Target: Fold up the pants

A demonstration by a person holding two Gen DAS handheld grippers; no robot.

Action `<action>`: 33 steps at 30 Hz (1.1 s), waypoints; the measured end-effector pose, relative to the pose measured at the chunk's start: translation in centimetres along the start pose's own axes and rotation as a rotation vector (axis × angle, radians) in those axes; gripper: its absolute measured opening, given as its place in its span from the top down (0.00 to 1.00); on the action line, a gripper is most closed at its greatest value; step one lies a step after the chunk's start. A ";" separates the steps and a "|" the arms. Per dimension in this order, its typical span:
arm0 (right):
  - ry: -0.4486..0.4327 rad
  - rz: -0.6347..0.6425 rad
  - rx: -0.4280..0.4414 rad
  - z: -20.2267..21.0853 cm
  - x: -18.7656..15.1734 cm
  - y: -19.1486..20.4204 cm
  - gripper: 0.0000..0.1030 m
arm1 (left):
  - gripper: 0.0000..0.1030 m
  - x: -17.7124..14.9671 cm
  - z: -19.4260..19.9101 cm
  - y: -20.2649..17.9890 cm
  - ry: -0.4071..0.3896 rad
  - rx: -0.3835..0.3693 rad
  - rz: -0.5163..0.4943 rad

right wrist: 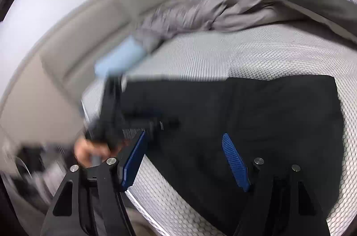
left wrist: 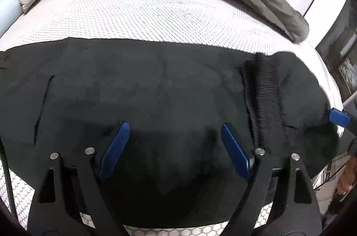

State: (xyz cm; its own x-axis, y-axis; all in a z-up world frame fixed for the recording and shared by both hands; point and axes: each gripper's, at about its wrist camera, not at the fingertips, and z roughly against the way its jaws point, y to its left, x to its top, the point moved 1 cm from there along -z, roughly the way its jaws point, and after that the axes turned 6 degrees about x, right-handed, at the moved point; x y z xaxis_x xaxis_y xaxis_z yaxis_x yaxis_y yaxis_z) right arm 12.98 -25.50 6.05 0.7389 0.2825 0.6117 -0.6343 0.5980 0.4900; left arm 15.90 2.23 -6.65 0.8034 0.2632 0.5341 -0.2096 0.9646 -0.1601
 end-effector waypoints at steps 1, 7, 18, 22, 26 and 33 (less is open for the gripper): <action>-0.029 -0.007 0.006 1.3 -0.3 -0.5 0.31 | 0.20 0.0 0.4 0.1 -0.010 -0.016 0.009; -0.076 -0.176 -0.363 6.0 -2.5 -7.8 0.29 | 0.38 0.2 0.4 -3.5 0.030 -0.256 -0.057; 0.105 -0.164 -0.460 5.0 -8.2 -12.4 0.29 | 0.47 1.0 -4.5 -8.5 0.159 -0.356 -0.023; 0.093 -0.183 -0.456 4.1 -8.5 -12.7 0.25 | 0.78 1.9 -4.8 -8.5 0.117 -0.312 0.026; 0.085 -0.185 -0.478 2.2 -6.3 -11.6 0.24 | 0.92 2.5 -2.4 -8.0 0.044 -0.296 0.040; 0.069 -0.183 -0.440 0.2 -3.5 -9.5 0.24 | 0.95 3.8 4.4 -2.0 -0.109 -0.233 0.060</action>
State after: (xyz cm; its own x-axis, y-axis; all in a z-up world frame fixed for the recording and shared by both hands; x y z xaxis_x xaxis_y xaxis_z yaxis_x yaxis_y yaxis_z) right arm 16.37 -32.36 -0.67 0.8525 0.1830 0.4897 -0.3466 0.8991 0.2675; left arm 16.96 1.39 -0.67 0.7259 0.3323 0.6022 -0.1110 0.9206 -0.3743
